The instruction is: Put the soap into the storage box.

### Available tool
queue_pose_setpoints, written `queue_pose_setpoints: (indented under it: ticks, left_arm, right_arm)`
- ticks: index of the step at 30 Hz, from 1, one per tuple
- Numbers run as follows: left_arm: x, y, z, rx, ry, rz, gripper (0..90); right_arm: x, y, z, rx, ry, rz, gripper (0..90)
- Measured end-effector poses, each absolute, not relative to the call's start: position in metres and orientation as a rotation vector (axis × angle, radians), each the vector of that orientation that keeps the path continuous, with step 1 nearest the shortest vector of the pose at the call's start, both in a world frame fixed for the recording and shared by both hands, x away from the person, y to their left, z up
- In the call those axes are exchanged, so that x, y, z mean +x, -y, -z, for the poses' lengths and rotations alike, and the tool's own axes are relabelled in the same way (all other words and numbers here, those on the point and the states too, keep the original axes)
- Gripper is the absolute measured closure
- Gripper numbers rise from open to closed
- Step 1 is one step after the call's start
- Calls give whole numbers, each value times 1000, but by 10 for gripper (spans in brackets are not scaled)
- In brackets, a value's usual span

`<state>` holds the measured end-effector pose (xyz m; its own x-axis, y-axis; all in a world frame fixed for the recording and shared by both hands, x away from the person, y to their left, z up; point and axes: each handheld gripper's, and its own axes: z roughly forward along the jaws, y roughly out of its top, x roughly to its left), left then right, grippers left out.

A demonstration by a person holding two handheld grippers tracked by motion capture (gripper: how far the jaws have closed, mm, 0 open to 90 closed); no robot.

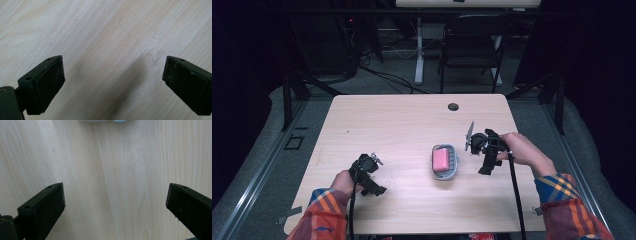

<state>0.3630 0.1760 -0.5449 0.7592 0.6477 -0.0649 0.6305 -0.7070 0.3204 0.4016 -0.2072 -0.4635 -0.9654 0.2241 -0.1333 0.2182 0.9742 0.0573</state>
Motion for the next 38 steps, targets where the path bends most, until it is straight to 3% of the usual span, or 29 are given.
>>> queue_pose_setpoints:
  ticks: [27, 38]
  left_arm:
    - [362, -175, 545, 2637, -981, -70, 39]
    - [362, -176, 544, 2641, -972, -76, 39]
  right_arm:
    - [347, 263, 527, 489, -2997, -42, 51]
    - [341, 259, 547, 504, -2970, 97, 58]
